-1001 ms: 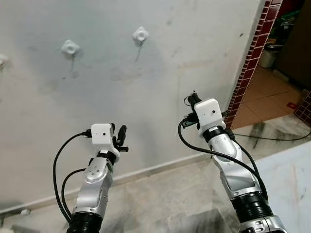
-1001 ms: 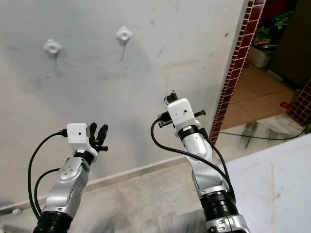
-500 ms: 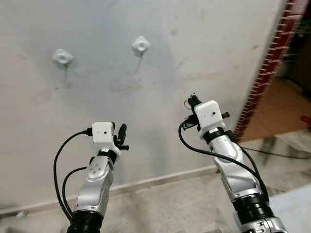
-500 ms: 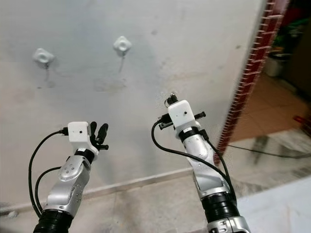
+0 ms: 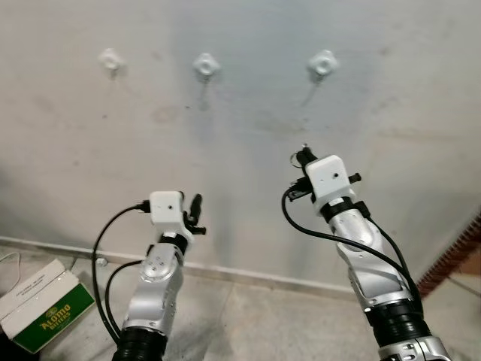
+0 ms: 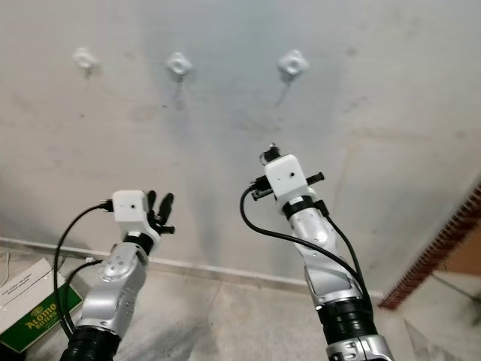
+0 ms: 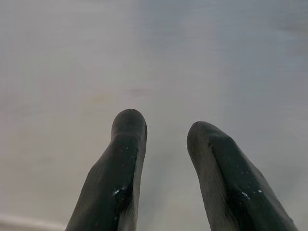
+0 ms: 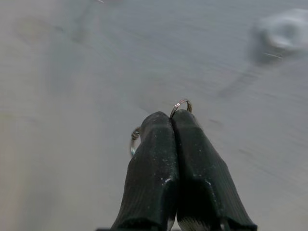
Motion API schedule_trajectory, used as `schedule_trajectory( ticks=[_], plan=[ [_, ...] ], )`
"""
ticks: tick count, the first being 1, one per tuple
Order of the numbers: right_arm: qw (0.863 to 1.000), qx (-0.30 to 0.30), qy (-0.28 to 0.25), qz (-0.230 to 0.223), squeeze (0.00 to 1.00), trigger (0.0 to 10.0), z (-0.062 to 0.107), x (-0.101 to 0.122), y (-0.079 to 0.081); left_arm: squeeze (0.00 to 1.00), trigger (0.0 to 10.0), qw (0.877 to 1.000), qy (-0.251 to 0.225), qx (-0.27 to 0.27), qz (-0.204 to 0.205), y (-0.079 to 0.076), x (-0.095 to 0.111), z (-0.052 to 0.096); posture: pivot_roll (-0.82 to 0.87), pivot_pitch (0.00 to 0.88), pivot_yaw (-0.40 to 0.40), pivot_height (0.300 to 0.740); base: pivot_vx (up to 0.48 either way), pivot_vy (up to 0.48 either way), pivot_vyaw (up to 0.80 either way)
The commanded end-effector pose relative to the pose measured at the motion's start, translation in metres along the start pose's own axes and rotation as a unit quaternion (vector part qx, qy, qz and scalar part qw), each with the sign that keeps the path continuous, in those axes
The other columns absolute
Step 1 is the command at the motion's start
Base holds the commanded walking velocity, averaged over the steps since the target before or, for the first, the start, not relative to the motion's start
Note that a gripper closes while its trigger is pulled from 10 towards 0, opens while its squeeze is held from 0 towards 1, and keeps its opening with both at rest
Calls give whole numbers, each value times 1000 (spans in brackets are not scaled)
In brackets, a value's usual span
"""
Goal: Hang keys on a hook
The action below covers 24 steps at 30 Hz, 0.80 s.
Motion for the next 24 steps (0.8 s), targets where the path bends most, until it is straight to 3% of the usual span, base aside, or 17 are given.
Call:
schedule_trajectory(
  ticks=[1, 3, 10, 15, 19, 24],
  plan=[
    [1000, 7, -13, -1, 0, 10000, -2, 7, 4, 0, 10000, 1000, 1, 10, -1, 4, 1, -1, -64, 0, 65, 740, 0, 0, 800],
    [1000, 6, -13, 0, 0, 10000, -2, 7, 4, 0, 10000, 1000, 0, 10, 0, 4, 1, -1, -64, 0, 65, 740, 0, 0, 775],
    [1000, -10, -11, 2, 0, 10000, 0, 5, -2, 0, 10000, 1000, -2, -17, 9, -3, 1, 0, -65, 0, 65, 740, 0, 0, 0],
    [999, -40, -9, 11, 0, 10000, 3, 4, -13, 0, 10000, 1000, -1, -21, 9, -3, 0, 0, -65, 0, 65, 740, 0, 0, 0],
    [996, -82, 4, 24, 0, 10000, 10, 0, -32, 0, 10000, 1000, 0, -22, 11, -2, -1, 1, -67, 0, 59, 740, 0, 0, 0],
    [994, -110, 26, 10, 0, 10000, 13, -7, -44, 0, 10000, 1000, 2, -22, 12, -2, -2, 2, -72, 0, 60, 740, 0, 0, -320]
  ],
)
Point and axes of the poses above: a point about 5 cm out from each wrist's last joint towards the gripper, its own z axis pointing back from the gripper into the wrist, its own x axis along the axis of the wrist's last joint, y = z × x, the point moved 1 cm from there along -z, pointing out of the wrist towards the gripper, and after that the axes turned 6 degrees about -z, right-handed, at the moved point
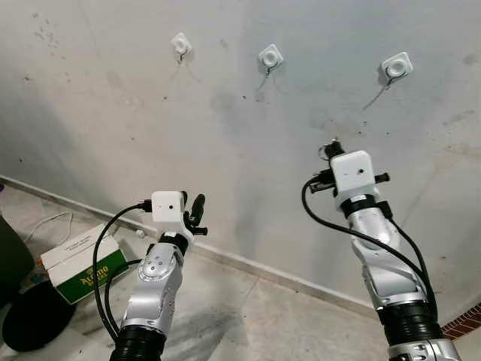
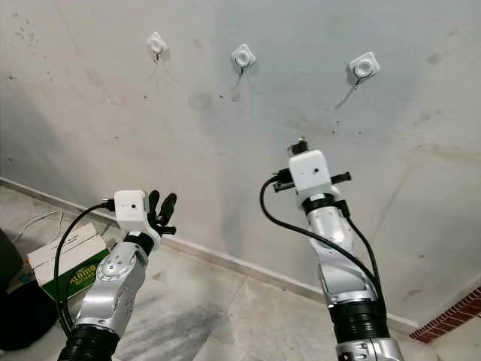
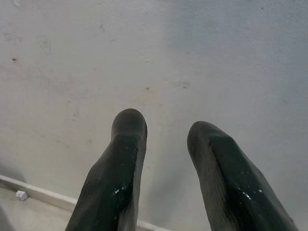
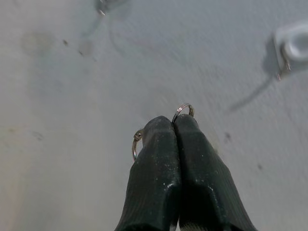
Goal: Hang keys on a hook
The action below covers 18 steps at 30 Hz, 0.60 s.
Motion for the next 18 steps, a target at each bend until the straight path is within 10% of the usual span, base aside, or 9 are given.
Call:
schedule_trajectory(
  ticks=[1, 18],
  plan=[
    [1000, -15, 10, -8, 0, 10000, 1, -2, -5, 0, 10000, 1000, 2, 1, -3, 2, 0, 0, -72, 0, 60, 740, 0, 0, -800],
    [1000, -19, 14, -8, 0, 10000, 3, -3, -5, 0, 10000, 1000, 5, -9, -1, -1, -1, 0, -79, 0, 68, 740, 0, 0, -800]
  ],
)
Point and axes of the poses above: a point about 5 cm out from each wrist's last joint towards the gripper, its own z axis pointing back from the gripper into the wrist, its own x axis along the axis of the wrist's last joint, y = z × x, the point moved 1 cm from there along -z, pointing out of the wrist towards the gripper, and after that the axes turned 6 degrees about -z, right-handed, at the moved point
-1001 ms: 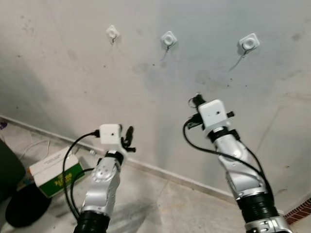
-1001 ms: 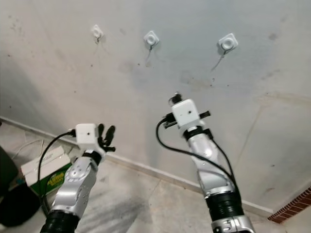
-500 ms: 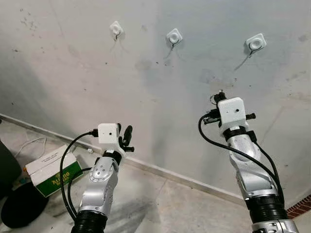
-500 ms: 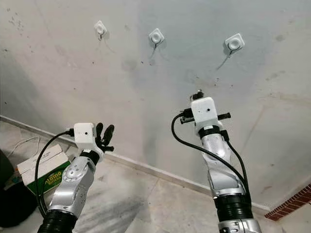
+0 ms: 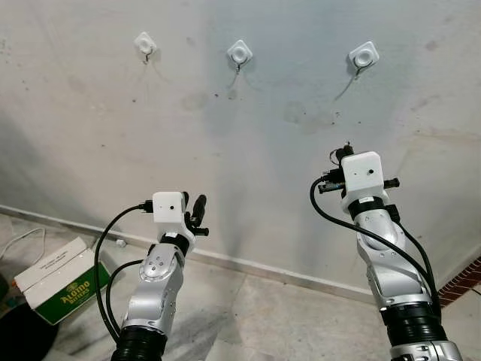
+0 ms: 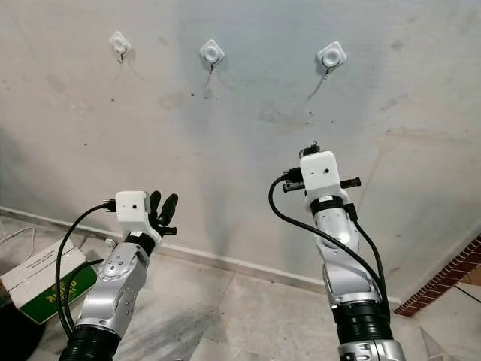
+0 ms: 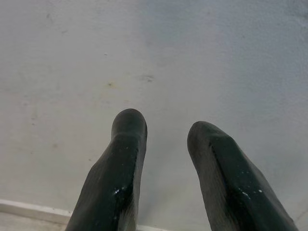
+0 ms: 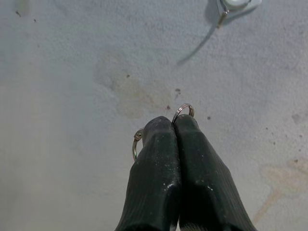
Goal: Hang keys on a hook
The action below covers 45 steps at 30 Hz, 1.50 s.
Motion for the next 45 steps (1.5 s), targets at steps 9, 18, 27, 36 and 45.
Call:
schedule_trajectory(
  ticks=[9, 18, 27, 36, 45],
  plan=[
    [1000, 7, -5, -21, 0, 10000, 9, 2, 5, 0, 10000, 999, 1, -33, 9, -5, 0, 3, -82, 0, 72, 740, 0, 0, -683],
    [1000, 15, -11, -19, 0, 10000, 7, 5, 8, 0, 10000, 999, -6, -43, 11, -7, 2, 3, -82, 0, 71, 740, 118, 0, 0],
    [999, 15, -14, -25, 0, 10000, 18, 7, 6, 0, 10000, 999, -2, -38, 6, -2, 1, 7, -82, 0, 71, 740, 207, 0, 0],
    [999, 32, 14, -39, 0, 10000, 46, -3, 3, 0, 10000, 999, 0, -36, -14, 8, 2, 29, -87, 0, 76, 740, 0, 0, 0],
    [998, 36, 38, -36, 0, 10000, 69, -4, -8, 0, 10000, 999, 16, -31, -20, 14, -1, 53, -91, 0, 79, 740, 0, 0, 0]
  ],
)
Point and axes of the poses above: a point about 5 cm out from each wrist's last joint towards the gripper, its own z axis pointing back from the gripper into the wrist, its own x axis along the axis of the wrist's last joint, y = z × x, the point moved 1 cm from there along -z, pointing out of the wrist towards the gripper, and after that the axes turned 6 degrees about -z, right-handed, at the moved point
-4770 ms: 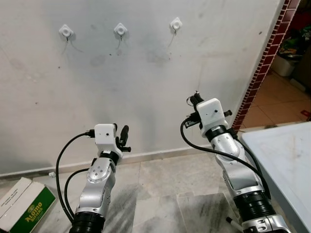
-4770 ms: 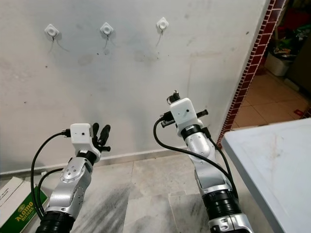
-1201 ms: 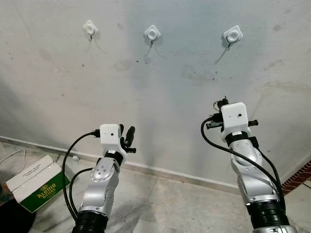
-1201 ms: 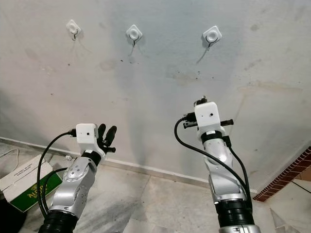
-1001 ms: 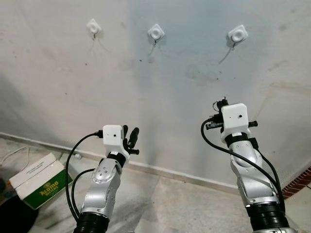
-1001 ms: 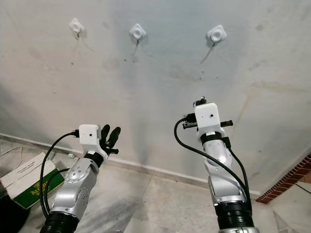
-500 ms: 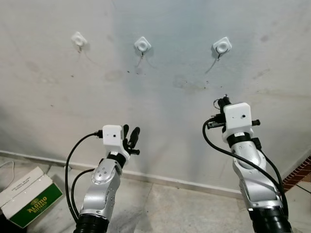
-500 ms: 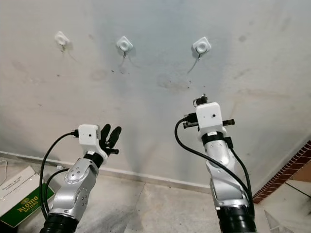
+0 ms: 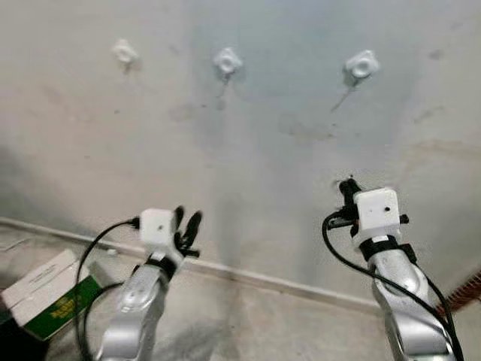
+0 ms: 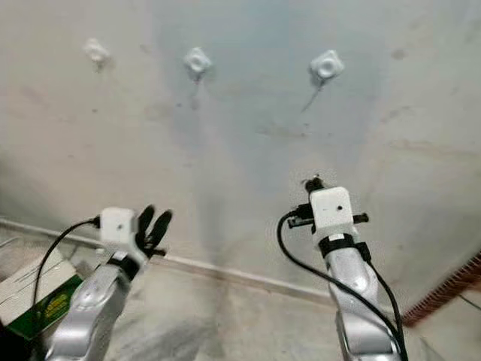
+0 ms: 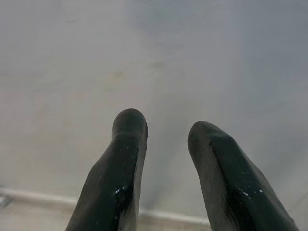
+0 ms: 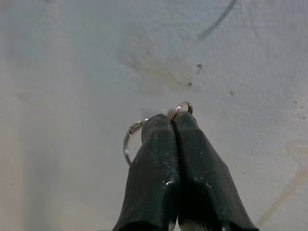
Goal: Hang keys on a hook
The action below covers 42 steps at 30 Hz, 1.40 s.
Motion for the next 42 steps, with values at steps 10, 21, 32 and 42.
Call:
schedule_trajectory(
  ticks=[10, 21, 32, 42],
  plan=[
    [999, -3, 33, -6, 0, 10000, 31, -2, -9, 0, 10000, 1000, -7, 13, -12, 8, 11, 20, -81, 0, 79, 740, 0, 0, 0],
    [999, -4, 50, -3, 0, 10000, 41, -2, -14, 0, 10000, 1000, 2, 7, 0, 7, 10, 30, -78, 0, 78, 740, 0, 0, 0],
    [998, 4, 55, -3, 0, 10000, 40, -2, -10, 0, 10000, 1000, 9, 6, 3, 6, 8, 35, -72, 0, 74, 740, 307, 0, 0],
    [998, 13, 60, -7, 0, 10000, 42, -4, -5, 0, 10000, 1000, 16, 3, 2, 5, 7, 37, -69, 0, 75, 740, 328, 0, 0]
  ],
)
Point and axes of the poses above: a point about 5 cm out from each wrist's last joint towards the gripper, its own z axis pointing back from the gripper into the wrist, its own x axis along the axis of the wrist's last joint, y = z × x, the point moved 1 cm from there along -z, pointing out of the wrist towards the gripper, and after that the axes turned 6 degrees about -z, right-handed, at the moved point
